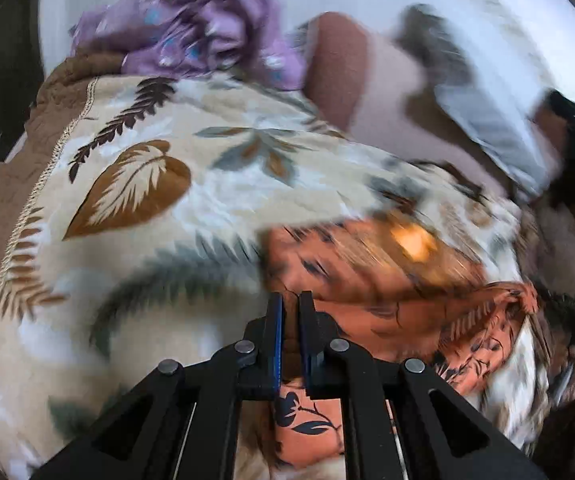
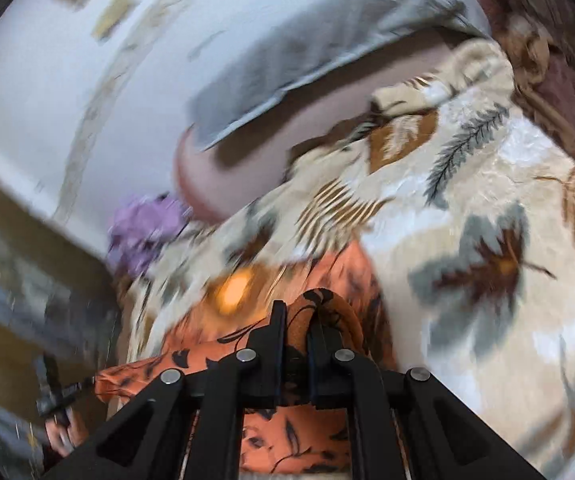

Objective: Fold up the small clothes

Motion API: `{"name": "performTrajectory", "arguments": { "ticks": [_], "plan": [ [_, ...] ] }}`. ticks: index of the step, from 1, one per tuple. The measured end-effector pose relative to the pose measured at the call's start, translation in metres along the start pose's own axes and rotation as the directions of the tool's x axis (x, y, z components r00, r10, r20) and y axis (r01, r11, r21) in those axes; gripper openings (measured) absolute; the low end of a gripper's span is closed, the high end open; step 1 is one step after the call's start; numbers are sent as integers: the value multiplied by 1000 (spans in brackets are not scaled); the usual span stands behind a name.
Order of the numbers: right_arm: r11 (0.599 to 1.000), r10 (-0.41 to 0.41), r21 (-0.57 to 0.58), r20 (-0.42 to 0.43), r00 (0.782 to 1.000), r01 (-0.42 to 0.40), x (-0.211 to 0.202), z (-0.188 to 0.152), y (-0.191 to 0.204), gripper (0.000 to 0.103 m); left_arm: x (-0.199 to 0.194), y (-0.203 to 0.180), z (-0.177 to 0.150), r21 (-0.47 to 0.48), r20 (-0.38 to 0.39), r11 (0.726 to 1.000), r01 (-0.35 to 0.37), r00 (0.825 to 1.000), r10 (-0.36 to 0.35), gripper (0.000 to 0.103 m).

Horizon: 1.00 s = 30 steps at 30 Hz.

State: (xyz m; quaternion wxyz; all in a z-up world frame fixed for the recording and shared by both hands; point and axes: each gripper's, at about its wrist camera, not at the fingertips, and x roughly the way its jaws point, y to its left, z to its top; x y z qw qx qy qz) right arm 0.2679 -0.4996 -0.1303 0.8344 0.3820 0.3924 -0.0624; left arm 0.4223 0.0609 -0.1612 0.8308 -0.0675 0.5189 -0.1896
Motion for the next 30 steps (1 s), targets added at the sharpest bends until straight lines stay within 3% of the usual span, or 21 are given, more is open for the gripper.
{"name": "performTrajectory", "arguments": {
  "ticks": [4, 6, 9, 11, 12, 13, 14, 16, 18, 19, 21, 23, 24, 26, 28, 30],
  "plan": [
    [983, -29, 178, -60, 998, 39, 77, 10, -50, 11, 79, 27, 20, -149, -26, 979, -136, 991, 134, 8],
    [973, 8, 232, -52, 999, 4, 91, 4, -69, 12, 97, 35, 14, -175, -46, 971, -166, 986, 160, 8],
    [952, 119, 280, 43, 992, -126, 80, -2, -84, 15, 88, 45, -5, -227, 26, 970, -85, 995, 94, 8],
    [946, 168, 264, 99, 981, -189, 64, -1, -83, 21, 66, 45, -22, -233, 81, 970, -68, 993, 89, 8],
    [944, 167, 261, 141, 976, -200, 52, -1, -82, 29, 54, 43, -33, -227, 103, 971, -71, 990, 96, 8],
    [942, 152, 272, 180, 972, -198, 40, -2, -80, 60, 41, 37, -45, -217, 120, 972, -88, 986, 116, 8],
    [934, 150, 286, 231, 961, -214, 27, -4, -79, 84, 29, 29, -56, -203, 132, 972, -121, 980, 150, 10],
    [927, 192, 254, 311, 931, -277, 2, -8, -70, 85, 10, 3, -87, -129, 153, 972, -199, 964, 218, 25],
    [966, 137, 178, 253, 958, -185, -11, -13, -41, 85, 1, -22, -114, -52, 176, 968, -247, 952, 252, 61],
    [982, 122, 118, 217, 969, -150, -11, -18, -25, 83, -3, -33, -129, -25, 211, 969, -244, 947, 244, 65],
    [998, 47, -43, 109, 993, -42, 0, -37, 15, 82, -2, -47, -145, -1, 233, 968, -252, 941, 245, 69],
    [971, -77, -229, -10, 997, 72, 29, -68, 62, 67, 16, -58, -143, 36, 175, 972, -232, 959, 223, 69],
    [948, -119, -302, -45, 992, 100, 45, -85, 80, 61, 22, -60, -143, 51, 156, 975, -217, 966, 207, 69],
    [904, -189, -407, -107, 976, 130, 80, -112, 105, 45, 27, -56, -145, 47, 168, 968, -249, 957, 238, 69],
    [865, -270, -472, -158, 950, 168, 121, -131, 122, 39, 32, -48, -144, 39, 148, 968, -248, 959, 240, 69],
    [825, -328, -526, -147, 933, 207, 156, -141, 135, 39, 38, -41, -141, 35, 140, 965, -261, 957, 254, 69]
  ]
}}
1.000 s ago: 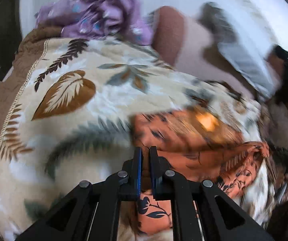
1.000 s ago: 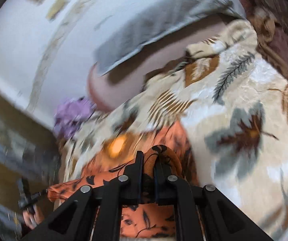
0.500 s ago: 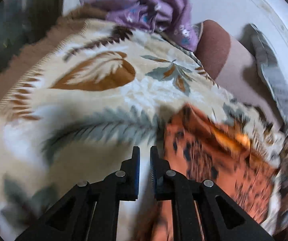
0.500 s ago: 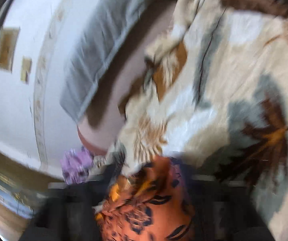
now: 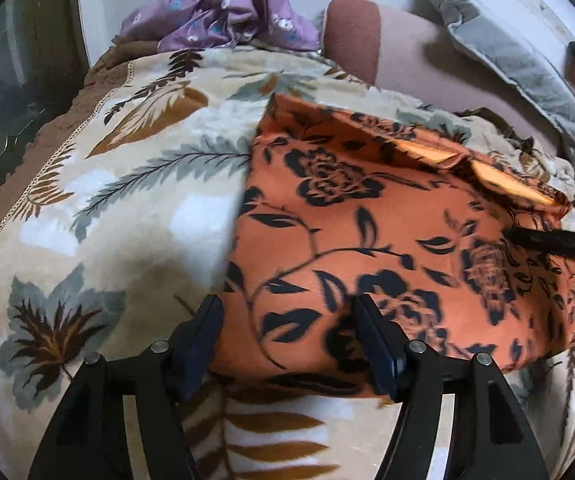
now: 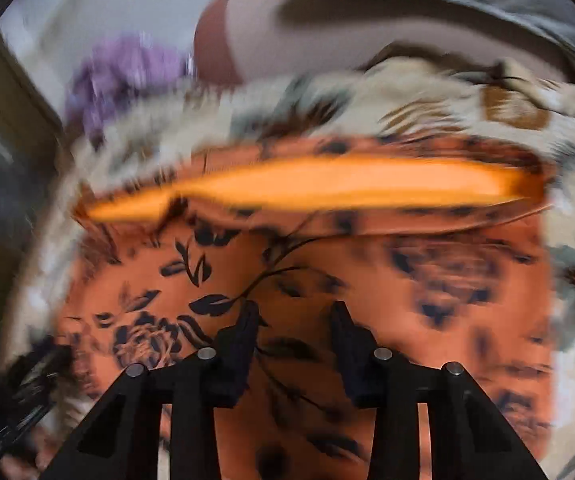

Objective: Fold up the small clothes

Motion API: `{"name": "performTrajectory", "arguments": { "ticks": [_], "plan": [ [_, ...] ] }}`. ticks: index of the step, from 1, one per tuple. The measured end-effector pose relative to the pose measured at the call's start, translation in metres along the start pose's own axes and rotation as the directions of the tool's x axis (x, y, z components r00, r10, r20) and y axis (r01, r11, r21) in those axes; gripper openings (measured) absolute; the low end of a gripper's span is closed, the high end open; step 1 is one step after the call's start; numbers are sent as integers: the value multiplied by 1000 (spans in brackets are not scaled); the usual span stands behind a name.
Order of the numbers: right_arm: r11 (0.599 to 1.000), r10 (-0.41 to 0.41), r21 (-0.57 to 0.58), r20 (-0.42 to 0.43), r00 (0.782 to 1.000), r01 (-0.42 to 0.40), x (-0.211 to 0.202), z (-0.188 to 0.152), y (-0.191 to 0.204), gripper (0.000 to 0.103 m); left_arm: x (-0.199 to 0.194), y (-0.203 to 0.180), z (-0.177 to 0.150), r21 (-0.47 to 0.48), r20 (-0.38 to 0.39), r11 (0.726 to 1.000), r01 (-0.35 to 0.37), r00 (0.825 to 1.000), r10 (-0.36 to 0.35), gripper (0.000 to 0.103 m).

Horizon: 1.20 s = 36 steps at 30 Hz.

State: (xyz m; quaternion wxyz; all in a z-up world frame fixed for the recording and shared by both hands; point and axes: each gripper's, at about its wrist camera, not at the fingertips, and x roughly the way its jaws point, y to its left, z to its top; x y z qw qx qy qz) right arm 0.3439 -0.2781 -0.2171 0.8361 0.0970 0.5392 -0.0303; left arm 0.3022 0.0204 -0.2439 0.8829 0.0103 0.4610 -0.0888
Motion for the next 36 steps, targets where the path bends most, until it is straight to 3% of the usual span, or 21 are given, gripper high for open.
{"name": "performTrajectory", "arguments": {
  "ticks": [2, 6, 9, 12, 13, 16, 18, 24, 28, 31, 36],
  "plan": [
    [997, -70, -30, 41, 997, 71, 23, 22, 19, 39, 4, 6, 0, -26, -18, 1000, -5, 1000, 4, 69],
    [997, -76, 37, 47, 996, 74, 54, 74, 21, 40, 10, 8, 5, -46, -40, 999, 16, 999, -17, 69],
    [994, -52, 101, 130, 990, 39, 46, 98, 18, 41, 9, 7, 9, -32, -29, 999, 0, 1000, -1, 69],
    [994, 42, 96, 184, 982, -60, 24, 95, 25, 41, 9, 15, 12, -73, -18, 997, -14, 1000, 13, 69],
    [991, 118, 43, 166, 979, -127, 19, 88, 37, 41, 8, 17, 13, -78, -16, 997, -22, 1000, 21, 69],
    [972, 220, -103, 104, 970, -210, 20, 71, 79, 41, 7, 16, 12, -74, -14, 996, -44, 999, 43, 69],
    [953, 286, -127, 63, 956, -276, 31, 65, 102, 41, 8, 13, 10, -58, -20, 997, -54, 998, 53, 69],
    [970, 240, -55, 41, 970, -238, 85, 87, 137, 41, 12, 16, 8, -54, -29, 998, -46, 999, 44, 69],
    [960, 276, 21, 123, 953, -280, 68, 99, 112, 41, 12, 16, 11, -51, -23, 997, -51, 999, 49, 69],
    [982, 185, 4, 198, 963, -189, 39, 94, 78, 41, 6, 13, 12, -35, 2, 997, -73, 997, 74, 69],
    [992, -79, 113, 219, 973, 55, -4, 71, -31, 41, 3, 10, 9, -22, 0, 996, -89, 996, 89, 69]
  ]
}}
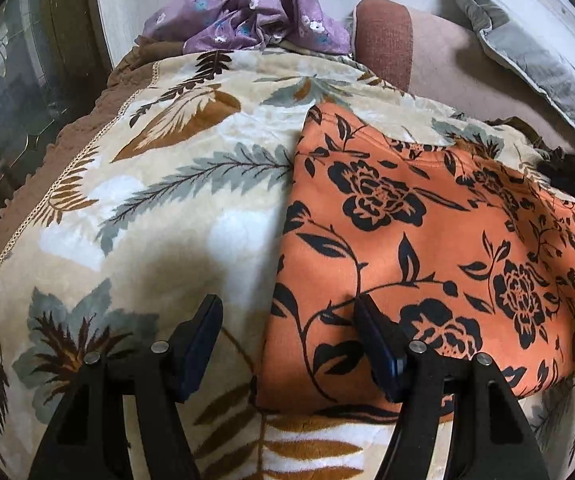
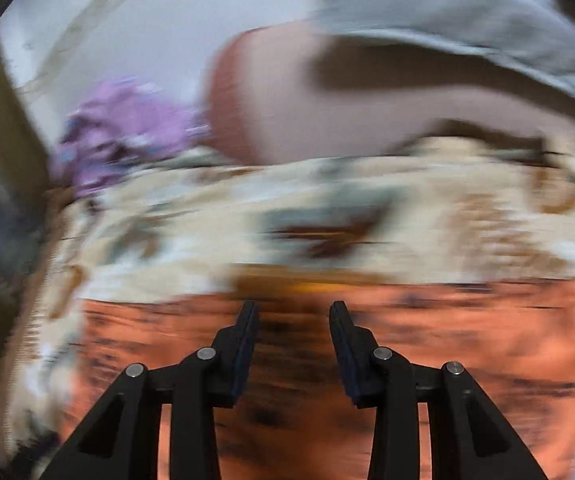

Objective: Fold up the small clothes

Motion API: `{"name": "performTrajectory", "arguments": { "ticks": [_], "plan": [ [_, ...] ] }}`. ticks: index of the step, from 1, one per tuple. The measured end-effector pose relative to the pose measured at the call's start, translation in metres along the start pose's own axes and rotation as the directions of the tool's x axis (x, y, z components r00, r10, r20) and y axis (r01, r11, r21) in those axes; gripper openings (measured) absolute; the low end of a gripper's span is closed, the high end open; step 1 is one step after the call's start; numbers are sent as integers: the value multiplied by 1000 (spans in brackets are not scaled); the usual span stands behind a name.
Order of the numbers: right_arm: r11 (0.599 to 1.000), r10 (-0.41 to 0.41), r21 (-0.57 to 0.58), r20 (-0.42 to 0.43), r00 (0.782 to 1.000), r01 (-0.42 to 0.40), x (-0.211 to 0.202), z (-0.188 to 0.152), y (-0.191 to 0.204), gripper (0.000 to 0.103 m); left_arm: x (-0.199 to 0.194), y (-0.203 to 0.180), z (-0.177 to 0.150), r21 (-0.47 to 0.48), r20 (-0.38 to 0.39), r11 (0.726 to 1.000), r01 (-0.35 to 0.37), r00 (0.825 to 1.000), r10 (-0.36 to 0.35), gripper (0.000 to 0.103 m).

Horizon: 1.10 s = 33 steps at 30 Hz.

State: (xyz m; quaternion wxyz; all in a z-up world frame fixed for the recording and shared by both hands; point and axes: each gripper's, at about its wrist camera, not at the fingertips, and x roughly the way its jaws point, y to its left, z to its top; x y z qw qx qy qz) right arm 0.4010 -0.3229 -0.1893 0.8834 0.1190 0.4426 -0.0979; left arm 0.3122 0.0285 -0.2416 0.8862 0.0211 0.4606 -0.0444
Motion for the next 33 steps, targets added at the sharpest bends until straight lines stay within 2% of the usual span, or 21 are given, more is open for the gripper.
{"name": "performTrajectory", "arguments": {
  "ticks": [2, 4, 5, 6, 8, 10, 11, 13, 15, 17, 21, 23, 24, 26, 28, 30, 31, 33],
  "plan": [
    [996, -72, 60, -23, 997, 73, -4, -5, -48, 41, 5, -3, -2, 13, -14, 1000, -15, 1000, 15, 69],
    [987, -93, 119, -141, 986, 110, 15, -12, -87, 41, 13, -6, -3, 32, -34, 999, -31, 999, 32, 73],
    [983, -65, 155, -182, 981, 94, 23, -18, -102, 39, 14, -6, -3, 30, -34, 999, -32, 999, 33, 74],
    [982, -30, 178, -155, 987, 58, 20, -20, -108, 39, 14, -5, -3, 26, -32, 999, -30, 999, 31, 74],
    [978, -8, 204, -133, 991, 36, 1, -22, -108, 41, 9, -1, -2, 15, -31, 1000, -21, 999, 21, 74],
    [971, 85, 233, -89, 992, -62, -23, -29, -106, 42, -4, 4, -4, 4, -8, 1000, -16, 1000, 16, 74],
    [965, 135, 236, -62, 989, -117, -39, -36, -105, 49, -9, 6, -5, 1, 1, 1000, -6, 1000, 6, 74],
    [959, 189, 224, -44, 981, -175, -66, -55, -104, 57, -20, 9, -9, -16, -2, 999, 49, 999, -49, 74],
    [950, 239, 217, -41, 970, -225, -89, -80, -105, 57, -31, 9, -14, -47, -19, 989, 143, 989, -144, 74],
    [927, 296, 253, -44, 954, -276, -108, -107, -113, 57, -38, 5, -20, -73, -33, 973, 219, 975, -222, 74],
    [835, 425, 392, -18, 905, -385, -128, -156, -134, 57, -48, -7, -38, -100, -54, 940, 326, 942, -333, 74],
    [759, 495, 479, 15, 869, -441, -127, -176, -147, 57, -45, -9, -49, -155, -80, 907, 392, 910, -407, 74],
    [711, 529, 529, 33, 848, -464, -123, -185, -152, 57, -42, -9, -53, -191, -92, 882, 431, 887, -453, 74],
    [643, 561, 599, 56, 826, -477, -116, -200, -160, 60, -36, -9, -57, -240, -100, 850, 469, 859, -502, 74],
    [629, 561, 630, 37, 827, -455, -109, -206, -160, 61, -32, -8, -57, -276, -91, 833, 480, 849, -520, 74],
    [629, 558, 649, 7, 830, -428, -97, -211, -158, 61, -25, -4, -54, -321, -88, 807, 495, 833, -546, 74],
    [636, 549, 651, -4, 836, -415, -93, -210, -158, 61, -19, -3, -53, -350, -91, 786, 509, 817, -569, 75],
    [654, 520, 654, -22, 854, -381, -84, -209, -157, 61, -8, -1, -50, -387, -110, 773, 502, 808, -579, 75]
  ]
}}
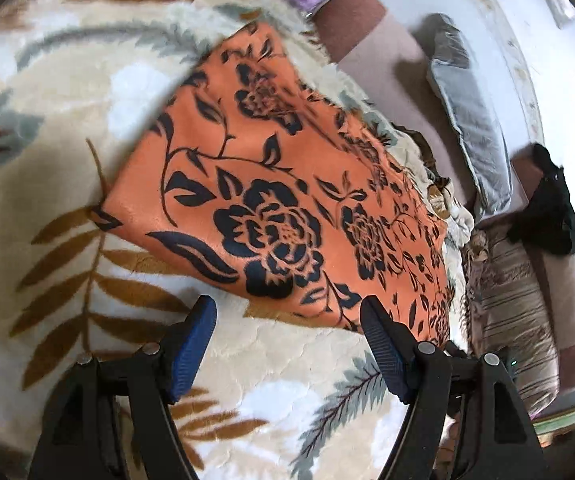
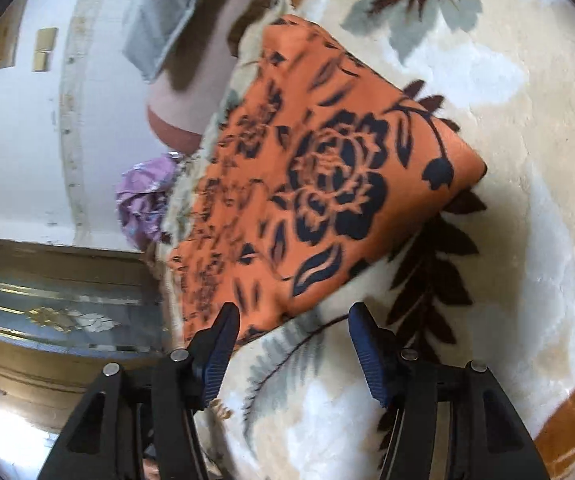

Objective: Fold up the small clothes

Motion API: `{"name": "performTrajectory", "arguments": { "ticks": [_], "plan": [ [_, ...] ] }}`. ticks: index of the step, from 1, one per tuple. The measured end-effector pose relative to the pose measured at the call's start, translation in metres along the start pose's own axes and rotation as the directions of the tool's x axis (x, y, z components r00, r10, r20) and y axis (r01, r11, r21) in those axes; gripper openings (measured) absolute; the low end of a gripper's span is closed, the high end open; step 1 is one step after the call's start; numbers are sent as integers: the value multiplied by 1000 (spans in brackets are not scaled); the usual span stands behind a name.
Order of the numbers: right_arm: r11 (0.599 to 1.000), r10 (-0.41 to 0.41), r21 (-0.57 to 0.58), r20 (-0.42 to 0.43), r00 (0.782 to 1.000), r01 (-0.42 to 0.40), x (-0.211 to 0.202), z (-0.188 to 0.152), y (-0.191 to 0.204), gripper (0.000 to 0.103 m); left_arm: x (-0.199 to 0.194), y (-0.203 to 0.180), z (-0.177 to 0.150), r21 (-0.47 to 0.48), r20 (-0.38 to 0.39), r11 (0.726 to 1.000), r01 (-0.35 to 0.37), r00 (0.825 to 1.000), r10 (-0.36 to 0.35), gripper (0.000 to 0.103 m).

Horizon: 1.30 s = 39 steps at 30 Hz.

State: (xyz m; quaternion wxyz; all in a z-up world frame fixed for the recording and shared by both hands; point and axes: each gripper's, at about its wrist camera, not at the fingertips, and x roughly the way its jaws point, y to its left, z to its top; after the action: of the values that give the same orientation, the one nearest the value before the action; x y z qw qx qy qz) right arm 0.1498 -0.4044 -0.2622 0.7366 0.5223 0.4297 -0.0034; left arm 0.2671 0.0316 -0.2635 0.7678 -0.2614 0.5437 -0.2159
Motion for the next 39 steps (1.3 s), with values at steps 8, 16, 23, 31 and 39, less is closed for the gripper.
{"name": "performTrajectory", "arguments": {
  "ticks": [8, 16, 23, 31, 39],
  "plan": [
    [1000, -7, -23, 86, 996, 9, 11, 20, 2, 61, 14, 16, 18, -153, 48, 986, 71, 997, -64, 83],
    [999, 25, -37, 167, 986, -19, 13, 27, 4, 61, 11, 17, 24, -143, 170, 989, 49, 985, -24, 60],
    [998, 1, -66, 197, 980, 12, 15, 31, 5, 61, 24, 18, 30, -92, 210, 996, 3, 978, 16, 41],
    [965, -98, -208, 272, 957, 158, 26, 27, 29, 23, 19, 15, 31, -53, 243, 999, 3, 970, 10, 23],
    [908, -91, -341, 407, 909, 243, -10, -8, 61, 16, -11, -3, 18, 23, 277, 999, -24, 961, 17, 14]
  ]
}}
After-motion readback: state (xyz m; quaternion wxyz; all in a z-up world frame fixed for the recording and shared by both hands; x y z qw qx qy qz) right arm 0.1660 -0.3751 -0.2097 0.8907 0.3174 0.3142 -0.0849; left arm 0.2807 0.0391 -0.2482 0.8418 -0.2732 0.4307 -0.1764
